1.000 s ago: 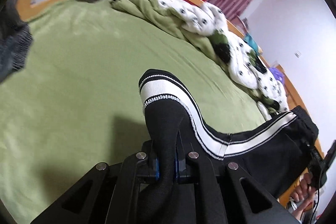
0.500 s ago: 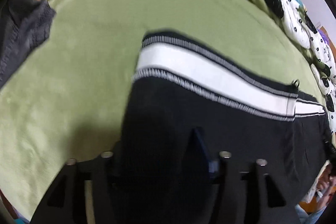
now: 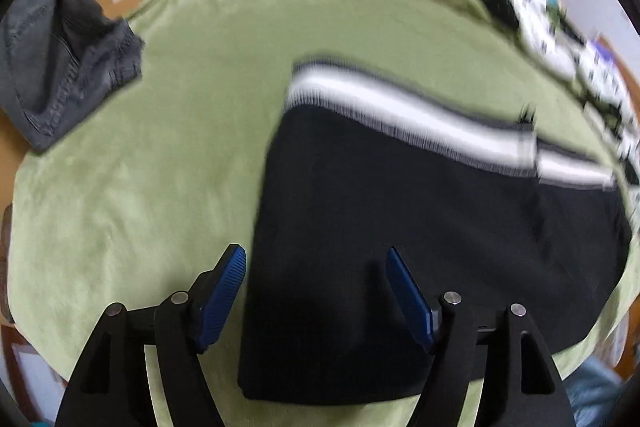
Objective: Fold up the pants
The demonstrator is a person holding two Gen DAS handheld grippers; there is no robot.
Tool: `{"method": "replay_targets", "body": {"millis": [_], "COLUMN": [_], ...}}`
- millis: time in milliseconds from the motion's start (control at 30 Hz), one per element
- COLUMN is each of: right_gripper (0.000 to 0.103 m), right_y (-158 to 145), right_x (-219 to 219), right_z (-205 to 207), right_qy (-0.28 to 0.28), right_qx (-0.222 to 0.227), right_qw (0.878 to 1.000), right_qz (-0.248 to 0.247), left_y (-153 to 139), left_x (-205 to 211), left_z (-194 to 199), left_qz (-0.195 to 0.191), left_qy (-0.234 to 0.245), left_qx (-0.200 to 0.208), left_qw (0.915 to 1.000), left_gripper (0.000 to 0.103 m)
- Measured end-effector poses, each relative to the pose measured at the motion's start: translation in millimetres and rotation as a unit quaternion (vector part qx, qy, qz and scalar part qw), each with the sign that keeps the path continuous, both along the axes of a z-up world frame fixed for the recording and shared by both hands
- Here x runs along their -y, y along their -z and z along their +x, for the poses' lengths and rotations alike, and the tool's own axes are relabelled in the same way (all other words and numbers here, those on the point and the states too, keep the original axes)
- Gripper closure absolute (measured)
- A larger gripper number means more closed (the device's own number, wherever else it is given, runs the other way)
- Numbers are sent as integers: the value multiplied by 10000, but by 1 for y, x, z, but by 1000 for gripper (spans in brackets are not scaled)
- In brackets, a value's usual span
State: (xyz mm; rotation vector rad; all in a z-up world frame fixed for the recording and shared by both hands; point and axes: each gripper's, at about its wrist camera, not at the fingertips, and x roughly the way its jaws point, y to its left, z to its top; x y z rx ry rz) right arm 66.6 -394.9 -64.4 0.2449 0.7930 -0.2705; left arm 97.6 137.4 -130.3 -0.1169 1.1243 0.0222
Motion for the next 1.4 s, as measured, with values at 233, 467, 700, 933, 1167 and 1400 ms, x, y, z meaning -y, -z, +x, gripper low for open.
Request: {"method": "replay_targets", "body": {"millis": [233, 467, 700, 933, 1167, 1400], "right_gripper": [57, 74, 92, 99, 94, 81], "right_y": [2, 31, 60, 41, 60, 55], "right_x": [-130, -242, -272, -249, -266, -276], "right_z": [35, 27, 21, -3, -1, 58], "right_qy": [-1389, -2835, -3050, -3219, -3395, -3302], "right_qx": [69, -300, -766, -179, -553, -532], "right_qw": [9888, 9576, 9481, 9404, 9369, 9412], "right_qz": [542, 408, 461, 1085, 619, 469], "left_y": [0, -12, -4, -17, -15, -11], "left_x": [-32, -80, -76, -71, -73, -69], "left_z": [-16, -24, -32, -35, -31, -23], "left_qz": [-605, -836, -795, -725, -975, -1246], "left_qy": [-143, -664, -621, -485, -501, -583], "left_qx": [-69, 169, 109, 304, 194, 45], "left_qw": [9980, 9941, 9948, 9957, 9938, 9905], "left_gripper": [32, 32, 32, 32, 32, 32]}}
